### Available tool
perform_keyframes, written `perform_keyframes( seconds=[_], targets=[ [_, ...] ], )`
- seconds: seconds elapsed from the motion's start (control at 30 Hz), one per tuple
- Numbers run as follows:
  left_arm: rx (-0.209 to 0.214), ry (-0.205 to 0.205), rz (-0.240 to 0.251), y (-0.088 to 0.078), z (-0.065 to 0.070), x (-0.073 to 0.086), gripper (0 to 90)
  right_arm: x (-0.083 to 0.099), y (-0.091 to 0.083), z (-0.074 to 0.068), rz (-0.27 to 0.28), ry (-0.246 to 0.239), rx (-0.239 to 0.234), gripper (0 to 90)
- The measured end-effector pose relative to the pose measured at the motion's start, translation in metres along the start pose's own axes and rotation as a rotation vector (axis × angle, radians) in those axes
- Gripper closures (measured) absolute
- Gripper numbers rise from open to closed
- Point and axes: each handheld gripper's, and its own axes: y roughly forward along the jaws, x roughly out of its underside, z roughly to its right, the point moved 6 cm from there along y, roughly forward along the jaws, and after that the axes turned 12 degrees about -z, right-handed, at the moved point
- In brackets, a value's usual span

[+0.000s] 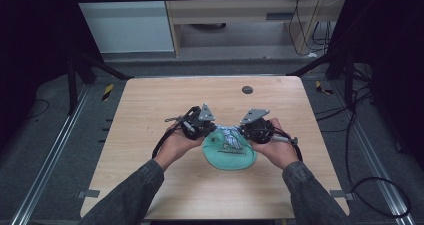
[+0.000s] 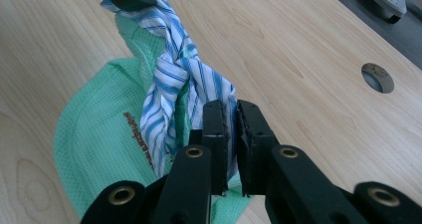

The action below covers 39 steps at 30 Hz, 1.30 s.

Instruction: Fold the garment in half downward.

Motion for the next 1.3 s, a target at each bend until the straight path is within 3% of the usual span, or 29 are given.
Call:
perform_keyframes(
  seconds=[0.4,0.57,1.3],
  targets=[
    [0.013,0.011,0.009,0.002,0.014,0.008,84.7,0.011,-0.001,-0.01,-0.014,-0.02,-0.007,83.2],
    [0.038,0.015,0.004,0.003,0.02,0.013,84.6,0.015,0.0,-0.014,-0.024,-0.028,-0.015,83.2],
    [0.06,0.003,0.022,0.007,0.031,0.028,83.9,0.025,-0.003,-0.031,-0.032,-0.061,-0.025,82.9]
  ],
)
